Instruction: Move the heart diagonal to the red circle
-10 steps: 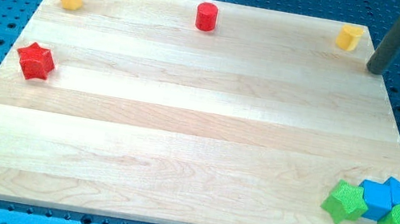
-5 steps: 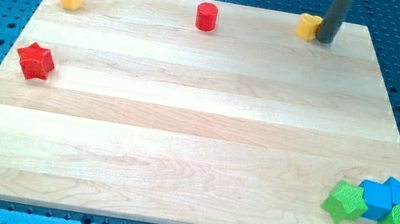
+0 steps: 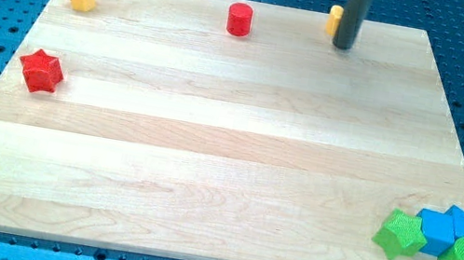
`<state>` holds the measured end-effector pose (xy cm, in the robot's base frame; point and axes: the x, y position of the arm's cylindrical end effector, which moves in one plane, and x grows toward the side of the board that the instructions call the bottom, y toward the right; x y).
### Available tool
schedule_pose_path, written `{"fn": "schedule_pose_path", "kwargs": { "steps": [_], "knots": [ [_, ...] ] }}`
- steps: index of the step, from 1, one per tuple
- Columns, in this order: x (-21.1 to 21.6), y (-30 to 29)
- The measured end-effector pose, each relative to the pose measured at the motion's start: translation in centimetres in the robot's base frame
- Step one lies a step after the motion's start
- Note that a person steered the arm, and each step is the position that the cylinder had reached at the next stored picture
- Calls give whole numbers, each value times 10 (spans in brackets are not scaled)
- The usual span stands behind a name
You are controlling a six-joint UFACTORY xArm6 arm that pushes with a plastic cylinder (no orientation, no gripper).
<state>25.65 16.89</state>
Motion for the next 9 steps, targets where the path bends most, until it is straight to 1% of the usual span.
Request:
{"fn": "schedule_pose_path", "kwargs": {
  "steps": [1,2,3,4,5,6,8,9],
  "knots": [
    [-3,34],
    [-23,38],
    [-65,36],
    [-65,25],
    [-52,-7],
    [-42,-90],
    [-38,-161],
    [-38,-185]
  ]
}}
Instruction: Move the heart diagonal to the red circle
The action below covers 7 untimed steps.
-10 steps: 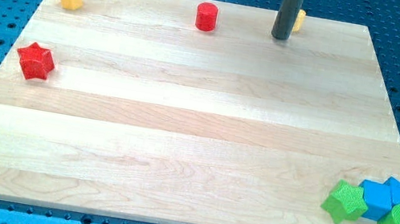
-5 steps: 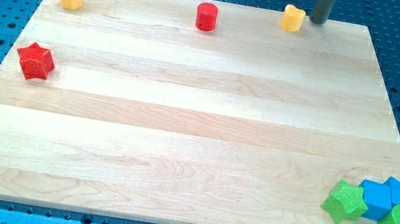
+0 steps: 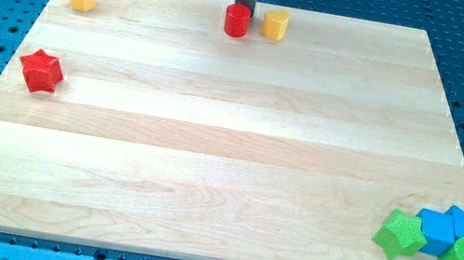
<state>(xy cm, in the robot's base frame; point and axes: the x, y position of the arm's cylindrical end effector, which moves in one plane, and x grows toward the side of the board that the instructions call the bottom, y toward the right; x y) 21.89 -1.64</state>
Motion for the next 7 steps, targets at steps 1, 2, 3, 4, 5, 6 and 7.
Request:
{"fn": "schedule_pose_path", "kwargs": {
  "steps": [1,2,3,4,5,6,7],
  "knots": [
    [19,-42],
    [25,-38],
    [-26,9],
    [-27,24],
    [-23,45],
    [28,94],
    [30,103]
  ]
}}
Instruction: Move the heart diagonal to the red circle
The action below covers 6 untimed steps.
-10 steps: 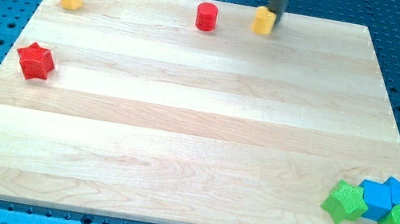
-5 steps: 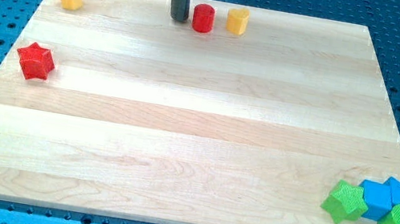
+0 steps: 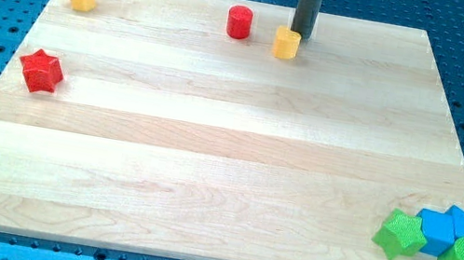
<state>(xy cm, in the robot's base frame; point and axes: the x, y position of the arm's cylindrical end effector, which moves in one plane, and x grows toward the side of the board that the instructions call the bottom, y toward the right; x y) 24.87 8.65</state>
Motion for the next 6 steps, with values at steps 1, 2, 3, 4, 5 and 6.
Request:
{"fn": "schedule_pose_path", "kwargs": {
  "steps": [1,2,3,4,5,6],
  "knots": [
    [5,1],
    [41,-12],
    [65,-55],
    [70,-84],
    [61,-104],
    [46,-155]
  ]
}}
